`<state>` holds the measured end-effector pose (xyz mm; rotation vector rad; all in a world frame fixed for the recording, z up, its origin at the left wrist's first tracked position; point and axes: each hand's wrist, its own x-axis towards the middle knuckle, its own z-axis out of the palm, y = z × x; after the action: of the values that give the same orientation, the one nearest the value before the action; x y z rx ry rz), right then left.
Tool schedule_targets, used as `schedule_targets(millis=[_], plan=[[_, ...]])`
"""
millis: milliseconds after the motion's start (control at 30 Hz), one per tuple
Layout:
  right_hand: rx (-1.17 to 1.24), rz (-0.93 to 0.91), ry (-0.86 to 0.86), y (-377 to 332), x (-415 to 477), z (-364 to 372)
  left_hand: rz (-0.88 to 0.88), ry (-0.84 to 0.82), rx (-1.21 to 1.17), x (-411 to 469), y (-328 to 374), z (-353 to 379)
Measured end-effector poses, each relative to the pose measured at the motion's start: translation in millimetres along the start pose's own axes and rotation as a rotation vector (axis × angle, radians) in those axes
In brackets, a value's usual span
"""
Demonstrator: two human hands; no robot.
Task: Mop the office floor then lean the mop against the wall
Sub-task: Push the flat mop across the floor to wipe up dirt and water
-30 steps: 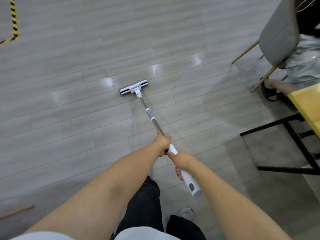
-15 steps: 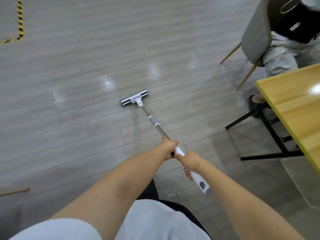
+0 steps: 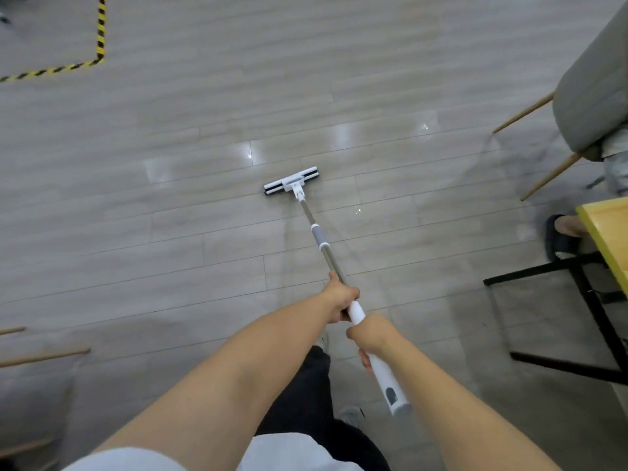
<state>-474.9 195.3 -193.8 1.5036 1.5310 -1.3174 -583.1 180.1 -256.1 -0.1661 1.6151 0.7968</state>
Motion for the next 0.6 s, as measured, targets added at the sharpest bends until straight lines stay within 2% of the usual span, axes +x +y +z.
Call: schedule_targets(millis=[333, 467, 600], plan=[[0.123, -0.035, -0.019, -104.1, 62.2, -74.9, 0.03, 0.043, 0.021, 67.1, 128.6, -21.1], [0.118, -0.067, -0.021, -94.8, 66.9, -88.5, 0.026, 0.054, 0.027, 67.0, 133.9, -6.1], [0.101, -0.081, -0.008, -48.1, 60.1, -96.4, 0.018, 0.04, 0.012, 55.6, 109.2, 30.3]])
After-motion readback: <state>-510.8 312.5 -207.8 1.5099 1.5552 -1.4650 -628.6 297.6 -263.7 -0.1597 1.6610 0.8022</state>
